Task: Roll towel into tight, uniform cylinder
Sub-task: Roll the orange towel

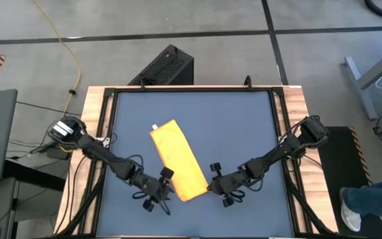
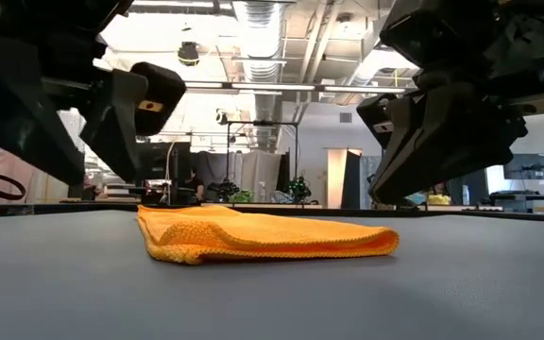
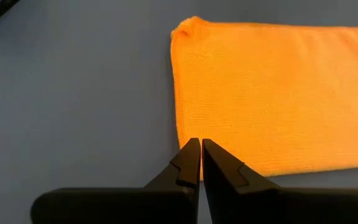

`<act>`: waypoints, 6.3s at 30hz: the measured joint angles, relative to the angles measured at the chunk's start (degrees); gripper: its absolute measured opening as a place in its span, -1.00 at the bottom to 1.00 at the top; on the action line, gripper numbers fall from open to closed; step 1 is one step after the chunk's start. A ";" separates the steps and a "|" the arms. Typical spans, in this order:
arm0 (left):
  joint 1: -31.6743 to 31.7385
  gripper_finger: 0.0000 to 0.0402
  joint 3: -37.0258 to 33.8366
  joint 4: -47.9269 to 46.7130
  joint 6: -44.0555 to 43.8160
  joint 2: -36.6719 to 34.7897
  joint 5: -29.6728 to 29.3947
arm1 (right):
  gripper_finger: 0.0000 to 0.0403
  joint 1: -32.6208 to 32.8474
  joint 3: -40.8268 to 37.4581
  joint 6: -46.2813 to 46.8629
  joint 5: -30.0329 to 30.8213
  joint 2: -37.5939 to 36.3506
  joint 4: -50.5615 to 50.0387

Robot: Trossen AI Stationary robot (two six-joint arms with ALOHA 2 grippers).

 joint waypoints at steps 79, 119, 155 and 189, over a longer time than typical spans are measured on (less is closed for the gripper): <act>-15.25 -1.00 11.91 -14.06 -24.52 12.87 -13.25 | -0.79 -18.60 24.48 3.65 -2.93 23.30 16.79; -14.63 -1.00 11.78 -17.88 -20.97 9.11 -15.52 | -0.75 -22.01 25.22 8.13 8.61 5.09 -26.07; -12.05 -1.00 11.85 -6.26 -15.37 9.11 -5.63 | -0.75 9.49 25.24 6.43 10.33 15.03 -10.69; -13.25 -1.00 11.85 -2.79 -16.16 9.33 -6.04 | -0.15 14.88 30.58 -6.37 13.58 24.50 -9.12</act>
